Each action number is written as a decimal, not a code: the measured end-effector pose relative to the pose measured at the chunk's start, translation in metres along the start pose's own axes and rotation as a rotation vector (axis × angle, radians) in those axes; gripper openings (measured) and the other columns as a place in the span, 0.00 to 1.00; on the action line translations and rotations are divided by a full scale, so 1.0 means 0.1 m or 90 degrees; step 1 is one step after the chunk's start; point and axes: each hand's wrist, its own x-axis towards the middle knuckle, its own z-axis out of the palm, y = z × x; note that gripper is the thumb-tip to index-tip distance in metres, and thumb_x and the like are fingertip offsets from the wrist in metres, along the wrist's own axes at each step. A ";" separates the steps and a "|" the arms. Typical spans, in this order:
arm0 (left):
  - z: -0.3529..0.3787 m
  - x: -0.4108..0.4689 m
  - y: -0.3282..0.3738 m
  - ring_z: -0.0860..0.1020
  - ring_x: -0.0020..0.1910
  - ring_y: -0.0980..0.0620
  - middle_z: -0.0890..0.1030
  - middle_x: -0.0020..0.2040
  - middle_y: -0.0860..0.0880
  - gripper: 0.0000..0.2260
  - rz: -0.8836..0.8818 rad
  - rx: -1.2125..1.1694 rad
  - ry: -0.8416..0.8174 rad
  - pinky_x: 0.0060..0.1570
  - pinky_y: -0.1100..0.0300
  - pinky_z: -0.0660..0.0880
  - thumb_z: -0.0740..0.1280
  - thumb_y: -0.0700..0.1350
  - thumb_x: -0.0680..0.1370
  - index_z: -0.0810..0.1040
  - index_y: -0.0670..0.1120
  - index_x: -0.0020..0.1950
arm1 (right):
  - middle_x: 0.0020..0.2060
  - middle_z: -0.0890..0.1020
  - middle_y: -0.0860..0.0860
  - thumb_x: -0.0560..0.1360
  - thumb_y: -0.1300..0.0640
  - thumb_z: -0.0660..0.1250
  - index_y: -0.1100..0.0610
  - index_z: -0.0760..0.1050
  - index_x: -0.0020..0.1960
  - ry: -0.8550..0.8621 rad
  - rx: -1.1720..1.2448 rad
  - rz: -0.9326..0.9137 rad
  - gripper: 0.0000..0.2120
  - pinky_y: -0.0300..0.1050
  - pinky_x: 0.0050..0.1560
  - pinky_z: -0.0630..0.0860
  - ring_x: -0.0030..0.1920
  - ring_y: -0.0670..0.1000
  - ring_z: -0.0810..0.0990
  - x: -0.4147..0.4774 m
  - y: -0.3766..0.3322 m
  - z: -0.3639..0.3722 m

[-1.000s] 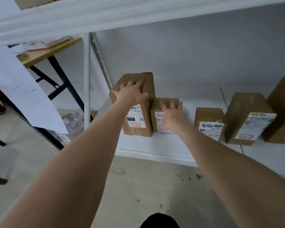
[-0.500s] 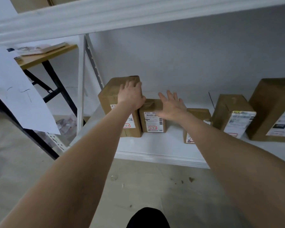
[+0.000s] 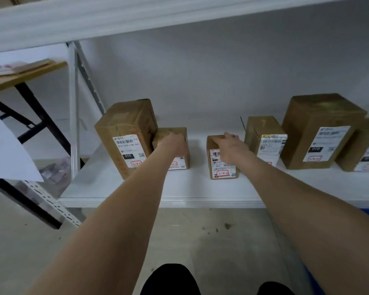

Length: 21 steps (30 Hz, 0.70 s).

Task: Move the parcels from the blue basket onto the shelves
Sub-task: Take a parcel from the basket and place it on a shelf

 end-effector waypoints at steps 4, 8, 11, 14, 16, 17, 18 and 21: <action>0.04 0.05 -0.11 0.73 0.59 0.40 0.72 0.63 0.43 0.18 0.009 -0.011 0.036 0.55 0.47 0.75 0.59 0.47 0.77 0.71 0.49 0.67 | 0.76 0.52 0.59 0.77 0.67 0.58 0.48 0.55 0.77 0.048 -0.010 0.006 0.32 0.58 0.66 0.67 0.74 0.64 0.53 0.09 -0.23 0.13; 0.06 0.11 -0.22 0.71 0.62 0.40 0.73 0.63 0.43 0.18 0.034 -0.029 0.062 0.59 0.49 0.72 0.58 0.47 0.78 0.71 0.49 0.68 | 0.77 0.46 0.59 0.78 0.65 0.58 0.47 0.50 0.79 0.050 -0.012 -0.014 0.34 0.54 0.70 0.62 0.77 0.64 0.44 0.20 -0.56 0.23; 0.05 0.11 -0.27 0.71 0.63 0.41 0.74 0.63 0.43 0.18 0.040 -0.032 0.070 0.59 0.51 0.72 0.59 0.46 0.78 0.71 0.49 0.68 | 0.77 0.43 0.59 0.77 0.61 0.63 0.48 0.46 0.79 0.030 -0.016 0.003 0.38 0.55 0.75 0.55 0.77 0.64 0.41 0.25 -0.62 0.25; -0.03 0.09 -0.28 0.71 0.62 0.42 0.72 0.64 0.44 0.17 0.035 -0.032 0.067 0.56 0.50 0.75 0.60 0.45 0.77 0.71 0.46 0.66 | 0.77 0.42 0.59 0.73 0.48 0.70 0.50 0.43 0.79 0.019 -0.041 0.027 0.45 0.61 0.75 0.47 0.77 0.64 0.41 0.23 -0.63 0.19; -0.07 0.09 -0.24 0.72 0.61 0.42 0.71 0.63 0.43 0.16 0.037 -0.038 0.103 0.51 0.50 0.76 0.61 0.43 0.78 0.69 0.43 0.66 | 0.78 0.41 0.57 0.72 0.41 0.70 0.51 0.40 0.79 0.034 -0.037 0.016 0.50 0.62 0.75 0.44 0.77 0.63 0.41 0.23 -0.64 0.11; -0.09 0.10 -0.20 0.72 0.61 0.42 0.71 0.63 0.43 0.16 0.044 -0.049 0.133 0.50 0.50 0.75 0.61 0.43 0.78 0.69 0.43 0.66 | 0.78 0.41 0.56 0.71 0.39 0.70 0.50 0.39 0.79 0.047 -0.029 0.006 0.50 0.62 0.75 0.44 0.77 0.62 0.41 0.24 -0.63 0.06; -0.10 0.11 -0.14 0.72 0.61 0.43 0.71 0.63 0.43 0.16 0.050 -0.071 0.158 0.49 0.50 0.74 0.60 0.42 0.79 0.68 0.44 0.67 | 0.78 0.41 0.55 0.71 0.37 0.69 0.50 0.39 0.79 0.061 -0.024 -0.004 0.51 0.62 0.75 0.44 0.77 0.61 0.42 0.23 -0.59 0.03; -0.14 0.13 0.13 0.71 0.63 0.44 0.69 0.66 0.44 0.19 0.049 -0.146 0.197 0.50 0.50 0.73 0.58 0.39 0.79 0.66 0.47 0.70 | 0.78 0.44 0.54 0.71 0.34 0.67 0.51 0.40 0.79 0.128 -0.037 -0.035 0.51 0.61 0.75 0.46 0.78 0.59 0.45 0.18 -0.39 -0.08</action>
